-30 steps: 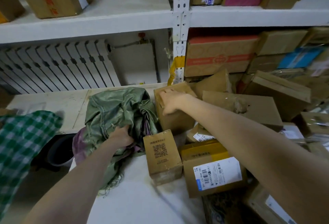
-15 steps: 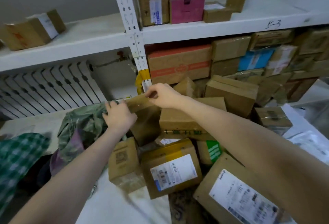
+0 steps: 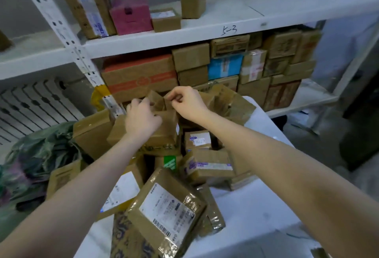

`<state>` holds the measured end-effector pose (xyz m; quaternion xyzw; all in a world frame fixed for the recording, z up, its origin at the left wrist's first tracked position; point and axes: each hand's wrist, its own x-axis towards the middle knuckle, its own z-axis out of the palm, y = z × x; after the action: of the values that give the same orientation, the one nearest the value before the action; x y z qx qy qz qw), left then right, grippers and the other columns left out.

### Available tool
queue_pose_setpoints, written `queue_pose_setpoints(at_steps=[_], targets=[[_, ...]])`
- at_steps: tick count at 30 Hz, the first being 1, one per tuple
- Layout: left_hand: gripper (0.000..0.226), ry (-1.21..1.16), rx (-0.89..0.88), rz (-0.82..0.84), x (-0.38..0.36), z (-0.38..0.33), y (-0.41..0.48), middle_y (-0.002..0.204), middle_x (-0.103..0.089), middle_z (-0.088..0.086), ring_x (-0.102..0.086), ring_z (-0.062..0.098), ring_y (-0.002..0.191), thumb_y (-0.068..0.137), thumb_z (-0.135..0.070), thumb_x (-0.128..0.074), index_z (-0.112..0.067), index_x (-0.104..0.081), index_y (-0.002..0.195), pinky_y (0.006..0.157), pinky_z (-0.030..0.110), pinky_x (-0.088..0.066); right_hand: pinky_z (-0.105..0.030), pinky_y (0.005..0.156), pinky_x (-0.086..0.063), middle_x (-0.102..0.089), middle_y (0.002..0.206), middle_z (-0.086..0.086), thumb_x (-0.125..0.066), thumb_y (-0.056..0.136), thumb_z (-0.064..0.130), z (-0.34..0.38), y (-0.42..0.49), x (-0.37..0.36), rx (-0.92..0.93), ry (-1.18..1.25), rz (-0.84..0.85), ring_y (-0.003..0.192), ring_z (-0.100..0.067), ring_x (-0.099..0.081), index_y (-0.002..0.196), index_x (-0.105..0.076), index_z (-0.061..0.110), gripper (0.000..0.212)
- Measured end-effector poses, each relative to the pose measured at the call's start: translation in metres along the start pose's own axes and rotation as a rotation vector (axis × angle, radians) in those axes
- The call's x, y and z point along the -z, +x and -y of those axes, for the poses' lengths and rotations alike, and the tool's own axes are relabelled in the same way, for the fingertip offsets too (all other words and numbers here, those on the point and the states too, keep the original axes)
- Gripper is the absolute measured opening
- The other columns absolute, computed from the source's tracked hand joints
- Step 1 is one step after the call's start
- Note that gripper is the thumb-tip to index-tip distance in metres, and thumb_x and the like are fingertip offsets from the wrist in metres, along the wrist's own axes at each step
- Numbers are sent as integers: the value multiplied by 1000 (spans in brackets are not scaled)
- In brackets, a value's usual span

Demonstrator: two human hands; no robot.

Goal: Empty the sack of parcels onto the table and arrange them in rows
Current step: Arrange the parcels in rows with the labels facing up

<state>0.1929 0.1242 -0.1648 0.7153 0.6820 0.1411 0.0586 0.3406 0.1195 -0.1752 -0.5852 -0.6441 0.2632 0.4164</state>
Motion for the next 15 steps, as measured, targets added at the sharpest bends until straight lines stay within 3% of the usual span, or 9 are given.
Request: queue_pose_setpoints(at_steps=[8,12,15], targets=[[45,-72,-118,83,-37,-60,38,136,-45,13,-41,34,127,88,-24,-61,-16,-53,131,97,45,-46,-32,87,-55,-66,106,3,-59,89,7,-64,12,38,-137,-48,-160,98,-11,-62,111,-64,20,26],[48,-68,-148,143,-51,-81,63,134,-45,13,-44,35,124,87,-25,-61,-16,-51,133,94,46,-49,-37,89,-54,-65,110,2,-59,88,8,-95,24,52,-234,-114,-179,103,-15,-61,115,-63,20,30],[52,-49,-164,184,-62,-94,79,136,-43,15,-42,38,125,89,-28,-60,-15,-47,137,97,48,-47,-37,96,-49,-56,124,-3,-61,85,6,-118,30,67,-274,-246,-208,116,-21,-52,125,-56,17,41]])
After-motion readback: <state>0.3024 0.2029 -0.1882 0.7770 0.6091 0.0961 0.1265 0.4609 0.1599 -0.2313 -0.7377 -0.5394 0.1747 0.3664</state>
